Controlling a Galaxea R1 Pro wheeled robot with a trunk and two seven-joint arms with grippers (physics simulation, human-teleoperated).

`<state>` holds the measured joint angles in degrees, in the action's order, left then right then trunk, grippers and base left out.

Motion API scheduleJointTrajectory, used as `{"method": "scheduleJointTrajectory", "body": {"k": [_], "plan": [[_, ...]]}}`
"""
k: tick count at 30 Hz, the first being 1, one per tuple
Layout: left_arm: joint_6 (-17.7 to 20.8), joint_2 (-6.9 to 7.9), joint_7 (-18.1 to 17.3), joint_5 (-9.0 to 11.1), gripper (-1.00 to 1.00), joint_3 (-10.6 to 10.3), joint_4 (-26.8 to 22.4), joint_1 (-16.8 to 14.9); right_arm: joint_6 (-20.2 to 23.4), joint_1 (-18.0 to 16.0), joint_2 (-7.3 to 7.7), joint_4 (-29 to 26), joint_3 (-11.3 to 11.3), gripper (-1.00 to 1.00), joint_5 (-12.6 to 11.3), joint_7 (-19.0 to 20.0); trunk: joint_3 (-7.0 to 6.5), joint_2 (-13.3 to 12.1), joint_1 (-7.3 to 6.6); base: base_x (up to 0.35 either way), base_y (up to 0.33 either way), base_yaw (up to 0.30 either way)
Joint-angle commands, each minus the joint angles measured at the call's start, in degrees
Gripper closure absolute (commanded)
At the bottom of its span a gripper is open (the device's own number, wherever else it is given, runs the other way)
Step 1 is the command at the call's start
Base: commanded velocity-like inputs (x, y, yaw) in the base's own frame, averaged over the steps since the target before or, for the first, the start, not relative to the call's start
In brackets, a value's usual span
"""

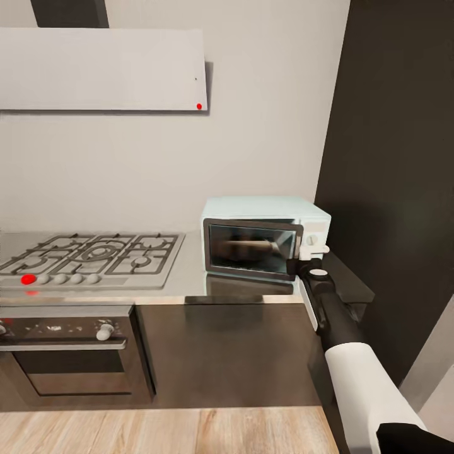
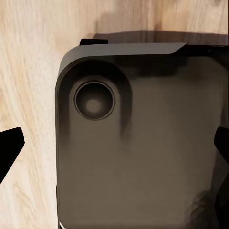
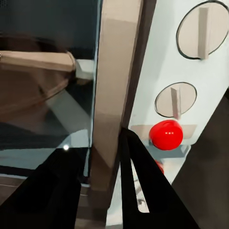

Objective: In the kitchen, take the popcorn bag from the countertop, put it into the microwave, and heat it until the popcorn is cooked so the cooked popcorn ends up inside the bag.

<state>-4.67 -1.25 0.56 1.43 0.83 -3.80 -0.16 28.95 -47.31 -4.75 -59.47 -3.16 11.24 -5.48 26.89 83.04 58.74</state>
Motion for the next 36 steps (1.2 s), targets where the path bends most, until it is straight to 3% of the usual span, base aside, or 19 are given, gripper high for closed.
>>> {"method": "scheduleJointTrajectory", "body": {"k": [1, 10, 11, 32, 33, 36], "plan": [[-0.16, -0.02, 0.06, 0.15, -1.00, 0.05, 0.02, -0.02, 0.26, -0.06, -0.08, -0.41, 0.00, 1.00, 0.12, -0.03, 0.05, 0.04, -0.01, -0.060, 0.000, 0.000], [-0.16, -0.07, 0.06, 0.15, -1.00, 0.05, 0.02, -0.02, 0.23, -0.06, 0.00, -0.62, -0.01, 1.00, -4.56, -0.06, 0.05, 0.04, -0.01, -0.146, 0.000, 0.000], [-0.16, -0.07, 0.06, 0.15, -1.00, 0.05, 0.02, -0.02, 0.23, -0.06, -0.04, -3.10, -0.01, 1.00, -4.56, -0.06, 0.05, 0.04, -0.01, -0.160, 0.000, 0.000], [-0.16, 0.02, -0.01, 0.15, -1.00, 0.05, 0.02, -0.02, 0.31, -0.06, 0.01, -3.34, 0.05, 1.00, -4.56, 0.37, 0.05, 0.04, -0.01, -0.050, 0.000, 0.000], [-0.16, 0.02, 0.01, 0.15, -1.00, 0.05, 0.02, -0.02, 0.31, -0.06, 0.01, -3.35, 0.06, -1.00, -4.56, 0.38, 0.05, 0.04, -0.01, 0.000, 0.000, 0.000], [-0.16, 0.02, 0.02, 0.15, -1.00, 0.05, 0.02, -0.02, 0.39, -0.06, 0.07, -3.37, 0.06, -1.00, -4.56, 0.51, 0.05, 0.04, -0.01, 0.000, 0.000, 0.000]]}}
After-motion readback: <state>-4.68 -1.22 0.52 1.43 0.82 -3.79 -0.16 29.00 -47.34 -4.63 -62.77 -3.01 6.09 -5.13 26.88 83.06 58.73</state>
